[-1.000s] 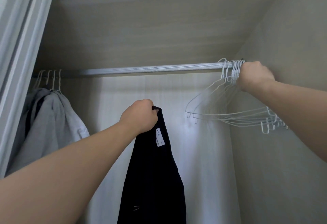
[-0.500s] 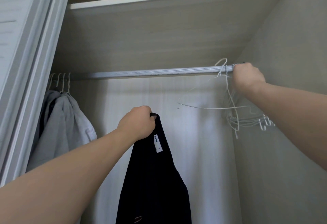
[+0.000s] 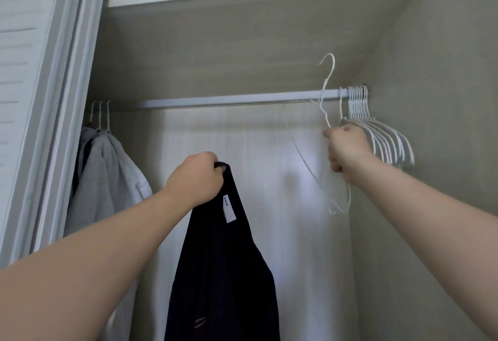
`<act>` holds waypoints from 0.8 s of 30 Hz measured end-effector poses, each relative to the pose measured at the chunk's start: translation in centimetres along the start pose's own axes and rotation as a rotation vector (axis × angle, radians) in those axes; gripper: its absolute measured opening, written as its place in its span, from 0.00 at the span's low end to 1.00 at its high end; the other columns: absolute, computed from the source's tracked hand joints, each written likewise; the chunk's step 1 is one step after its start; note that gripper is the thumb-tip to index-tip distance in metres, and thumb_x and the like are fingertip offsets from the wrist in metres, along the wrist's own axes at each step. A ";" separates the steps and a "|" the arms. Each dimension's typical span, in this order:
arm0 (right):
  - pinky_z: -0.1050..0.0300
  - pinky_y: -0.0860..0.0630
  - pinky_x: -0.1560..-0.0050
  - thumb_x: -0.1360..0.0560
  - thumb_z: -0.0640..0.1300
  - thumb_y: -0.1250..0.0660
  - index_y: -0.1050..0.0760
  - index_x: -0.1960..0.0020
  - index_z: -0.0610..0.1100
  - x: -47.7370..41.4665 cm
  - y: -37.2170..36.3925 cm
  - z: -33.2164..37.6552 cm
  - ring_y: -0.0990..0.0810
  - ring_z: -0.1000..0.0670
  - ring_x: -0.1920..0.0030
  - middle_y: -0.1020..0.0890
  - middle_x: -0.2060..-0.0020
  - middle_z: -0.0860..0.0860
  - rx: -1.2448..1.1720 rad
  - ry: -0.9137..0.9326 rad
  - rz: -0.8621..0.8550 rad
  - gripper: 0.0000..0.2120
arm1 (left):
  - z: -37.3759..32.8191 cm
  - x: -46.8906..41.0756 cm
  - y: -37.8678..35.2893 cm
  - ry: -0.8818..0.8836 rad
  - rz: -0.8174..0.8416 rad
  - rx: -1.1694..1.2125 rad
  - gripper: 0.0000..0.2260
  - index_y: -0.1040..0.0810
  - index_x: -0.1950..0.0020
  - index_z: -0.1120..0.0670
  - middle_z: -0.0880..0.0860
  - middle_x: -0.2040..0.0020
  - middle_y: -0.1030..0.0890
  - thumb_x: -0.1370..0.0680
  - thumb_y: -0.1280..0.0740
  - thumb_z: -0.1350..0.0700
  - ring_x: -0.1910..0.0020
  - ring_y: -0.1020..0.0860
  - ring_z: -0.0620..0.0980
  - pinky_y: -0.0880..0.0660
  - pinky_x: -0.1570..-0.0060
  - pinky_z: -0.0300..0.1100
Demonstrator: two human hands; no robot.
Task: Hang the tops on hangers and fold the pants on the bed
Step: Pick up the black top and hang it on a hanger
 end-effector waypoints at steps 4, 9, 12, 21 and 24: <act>0.64 0.41 0.77 0.22 0.45 0.33 0.32 0.54 0.43 1.4 -4.1 -1.7 0.38 0.51 0.76 0.33 0.69 0.47 0.024 -0.110 0.172 0.09 | -0.6 1.6 1.0 0.007 0.008 -0.003 0.14 0.29 0.63 0.53 0.52 0.63 0.24 0.18 0.38 0.52 0.60 0.24 0.57 0.33 0.64 0.44; 0.63 0.41 0.76 0.20 0.41 0.39 0.31 0.53 0.43 3.8 -6.1 -2.8 0.38 0.49 0.73 0.34 0.67 0.46 0.081 -0.143 0.113 0.04 | -0.7 4.5 1.3 0.016 -0.030 0.000 0.13 0.26 0.63 0.49 0.51 0.56 0.24 0.18 0.38 0.50 0.57 0.23 0.54 0.35 0.66 0.43; 0.62 0.42 0.75 0.20 0.41 0.41 0.36 0.62 0.46 6.5 -5.2 -2.3 0.41 0.49 0.74 0.37 0.71 0.50 0.059 -0.046 0.068 0.12 | -0.5 5.9 0.4 0.046 0.023 0.071 0.14 0.24 0.63 0.52 0.50 0.64 0.22 0.18 0.37 0.52 0.62 0.23 0.53 0.33 0.68 0.42; 0.61 0.38 0.71 0.21 0.40 0.41 0.21 0.58 0.51 16.3 0.9 3.5 0.34 0.58 0.79 0.32 0.81 0.60 -0.057 0.110 0.120 0.13 | -4.5 10.4 1.6 0.185 0.090 0.282 0.15 0.22 0.61 0.64 0.56 0.70 0.25 0.19 0.35 0.55 0.80 0.23 0.51 0.29 0.82 0.37; 0.60 0.38 0.70 0.21 0.42 0.40 0.19 0.58 0.52 20.4 3.9 4.2 0.35 0.57 0.80 0.33 0.82 0.60 -0.083 0.138 0.144 0.13 | -6.9 13.0 3.1 0.233 0.069 0.334 0.16 0.22 0.64 0.61 0.54 0.72 0.25 0.19 0.34 0.55 0.80 0.24 0.50 0.29 0.81 0.37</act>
Point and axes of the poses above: each hand's wrist, its own x-axis away from the middle knuckle, its own y-axis out of the back of the hand, z = x × y, the point moved 10 cm from there along -x, towards the middle knuckle
